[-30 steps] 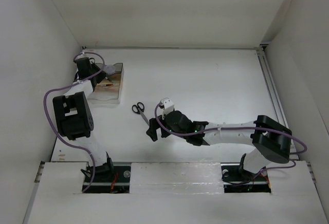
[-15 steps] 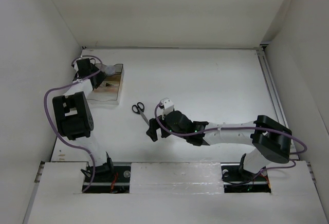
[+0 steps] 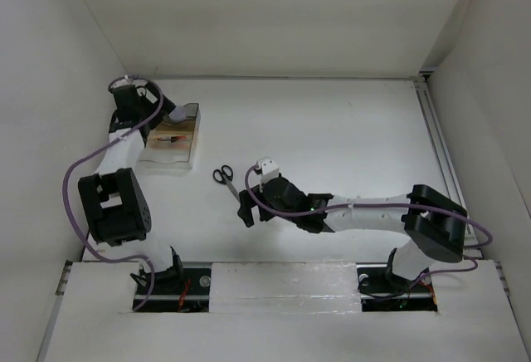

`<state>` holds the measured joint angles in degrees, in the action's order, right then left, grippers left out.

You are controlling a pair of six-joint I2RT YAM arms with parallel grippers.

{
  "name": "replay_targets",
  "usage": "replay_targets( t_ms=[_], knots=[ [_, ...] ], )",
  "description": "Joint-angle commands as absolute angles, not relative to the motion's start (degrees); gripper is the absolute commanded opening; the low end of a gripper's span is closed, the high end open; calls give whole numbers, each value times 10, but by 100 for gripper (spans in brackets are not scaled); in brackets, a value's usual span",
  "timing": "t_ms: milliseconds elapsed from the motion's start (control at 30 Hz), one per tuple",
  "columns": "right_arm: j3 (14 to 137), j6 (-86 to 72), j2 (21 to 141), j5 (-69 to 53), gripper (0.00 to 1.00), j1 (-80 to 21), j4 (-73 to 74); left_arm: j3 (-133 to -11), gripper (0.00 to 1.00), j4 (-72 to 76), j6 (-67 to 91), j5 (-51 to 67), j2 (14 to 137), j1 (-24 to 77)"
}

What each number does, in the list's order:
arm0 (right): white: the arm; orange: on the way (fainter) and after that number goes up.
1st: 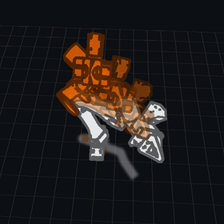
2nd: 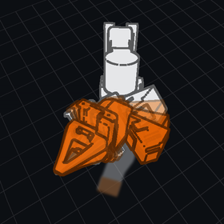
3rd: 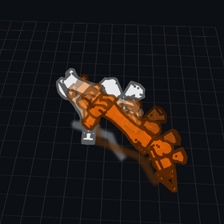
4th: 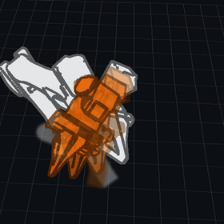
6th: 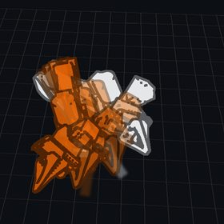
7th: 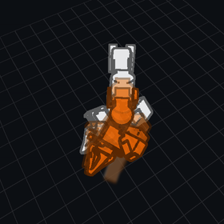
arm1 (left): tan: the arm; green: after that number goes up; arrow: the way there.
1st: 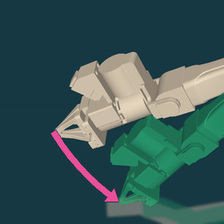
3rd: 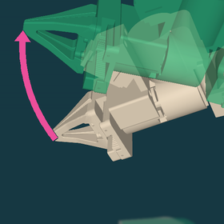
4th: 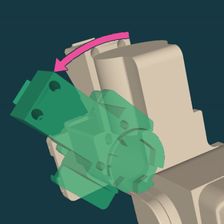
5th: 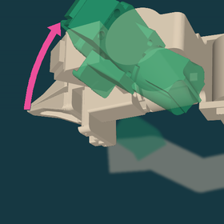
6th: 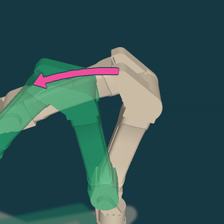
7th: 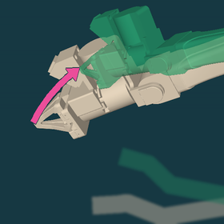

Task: Sort the stationery into containers
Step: Place the pen in the storage box, then move the scissors to the center of the board.

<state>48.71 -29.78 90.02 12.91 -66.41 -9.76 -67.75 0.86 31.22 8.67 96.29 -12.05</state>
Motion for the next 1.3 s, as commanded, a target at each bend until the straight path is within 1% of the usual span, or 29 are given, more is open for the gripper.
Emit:
replay_targets(
  t_ms=[0,133,167,233,300,333,367,400,500,533,567,633,667,700,800,867,1033,1267],
  knots=[
    [560,-283,927,164,99,-666,-48,-700,99,28,237,104,863,-121],
    [647,-265,975,187,99,-666,43,-706,99,-19,148,82,768,-115],
    [668,-265,986,196,99,-666,86,-711,99,-36,129,82,757,-115],
    [730,-260,1019,201,99,-661,122,-741,99,-81,73,82,738,-115],
    [774,-253,1045,201,98,-640,171,-773,99,-162,41,87,729,-115],
    [817,-245,1070,192,96,-631,184,-779,99,-187,26,87,723,-115],
    [835,-234,1081,186,93,-621,192,-779,99,-233,11,97,709,-115],
    [850,-229,1091,168,86,-611,199,-785,99,-252,-15,116,700,-122],
    [914,-205,1130,147,74,-570,211,-766,99,-294,-47,142,645,-122],
    [935,-200,1145,135,67,-552,234,-759,99,-301,-64,148,631,-122],
    [986,-200,1178,128,63,-546,251,-745,99,-306,-69,154,619,-122],
    [1033,-174,1214,118,59,-540,287,-740,99,-315,-75,154,589,-122],
    [1078,-174,1231,109,59,-534,300,-733,99,-322,-75,154,582,-122],
    [1098,-168,1264,104,59,-534,312,-733,99,-323,-75,159,577,-122],
    [1136,-168,1295,91,58,-522,330,-728,99,-345,-86,165,564,-122],
    [1136,-168,1303,73,56,-517,324,-728,99,-354,-93,171,559,-122],
    [1130,-168,1316,37,56,-517,307,-722,99,-359,-98,177,546,-122],
    [1155,-168,1347,31,56,-528,301,-700,99,-359,-98,206,546,-122]
  ],
)
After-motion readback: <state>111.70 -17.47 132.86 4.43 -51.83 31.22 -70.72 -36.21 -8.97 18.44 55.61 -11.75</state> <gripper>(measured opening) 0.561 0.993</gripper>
